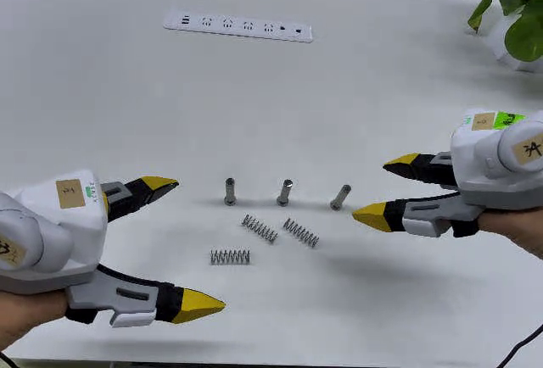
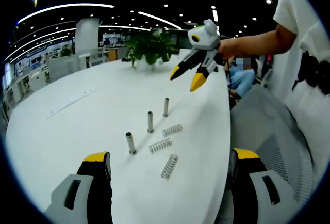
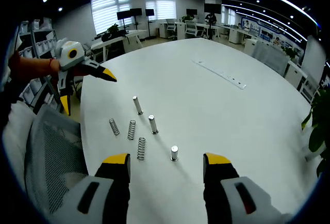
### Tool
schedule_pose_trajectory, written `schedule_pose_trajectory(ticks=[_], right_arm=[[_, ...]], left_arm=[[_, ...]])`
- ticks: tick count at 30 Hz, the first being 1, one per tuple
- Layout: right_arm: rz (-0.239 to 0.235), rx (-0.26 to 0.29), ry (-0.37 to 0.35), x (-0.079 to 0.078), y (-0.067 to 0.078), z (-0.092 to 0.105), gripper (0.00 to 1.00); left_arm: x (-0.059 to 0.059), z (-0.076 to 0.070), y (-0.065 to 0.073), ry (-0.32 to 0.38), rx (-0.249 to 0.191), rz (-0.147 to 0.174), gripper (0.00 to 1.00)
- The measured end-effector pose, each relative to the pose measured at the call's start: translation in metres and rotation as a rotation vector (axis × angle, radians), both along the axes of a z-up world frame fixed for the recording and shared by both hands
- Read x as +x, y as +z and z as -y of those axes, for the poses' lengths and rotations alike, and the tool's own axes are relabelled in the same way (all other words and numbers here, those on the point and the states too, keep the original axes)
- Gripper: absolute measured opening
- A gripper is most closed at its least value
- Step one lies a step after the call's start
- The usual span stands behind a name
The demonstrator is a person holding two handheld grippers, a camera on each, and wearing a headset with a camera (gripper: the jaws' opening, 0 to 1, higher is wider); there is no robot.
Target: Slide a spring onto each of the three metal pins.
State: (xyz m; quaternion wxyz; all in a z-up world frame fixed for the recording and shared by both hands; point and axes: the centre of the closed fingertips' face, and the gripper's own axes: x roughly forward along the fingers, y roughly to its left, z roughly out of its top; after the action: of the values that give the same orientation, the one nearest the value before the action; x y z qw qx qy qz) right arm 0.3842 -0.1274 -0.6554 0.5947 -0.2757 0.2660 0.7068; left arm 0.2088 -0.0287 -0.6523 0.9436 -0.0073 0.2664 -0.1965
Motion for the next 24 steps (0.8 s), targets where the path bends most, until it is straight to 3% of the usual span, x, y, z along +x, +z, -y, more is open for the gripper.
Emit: schedule_pose_trajectory(ticks=[15,22,24], right_arm=[[-0.003,0.119,0.106,-0.015,0.014,0.028,0.90],[-0.021,0.150,0.132,-0.019,0.015,0.042,0.98],[-0.022,0.165,0.139,-0.021,0.016,0.046,0.99]], left_arm=[[-0.006,-0.005,-0.004,-0.012,0.051,-0.032,0.92],[-0.007,-0.010,-0.012,-0.033,0.098,-0.067,0.88],[-0.007,-0.011,-0.016,-0.044,0.120,-0.092,0.83]])
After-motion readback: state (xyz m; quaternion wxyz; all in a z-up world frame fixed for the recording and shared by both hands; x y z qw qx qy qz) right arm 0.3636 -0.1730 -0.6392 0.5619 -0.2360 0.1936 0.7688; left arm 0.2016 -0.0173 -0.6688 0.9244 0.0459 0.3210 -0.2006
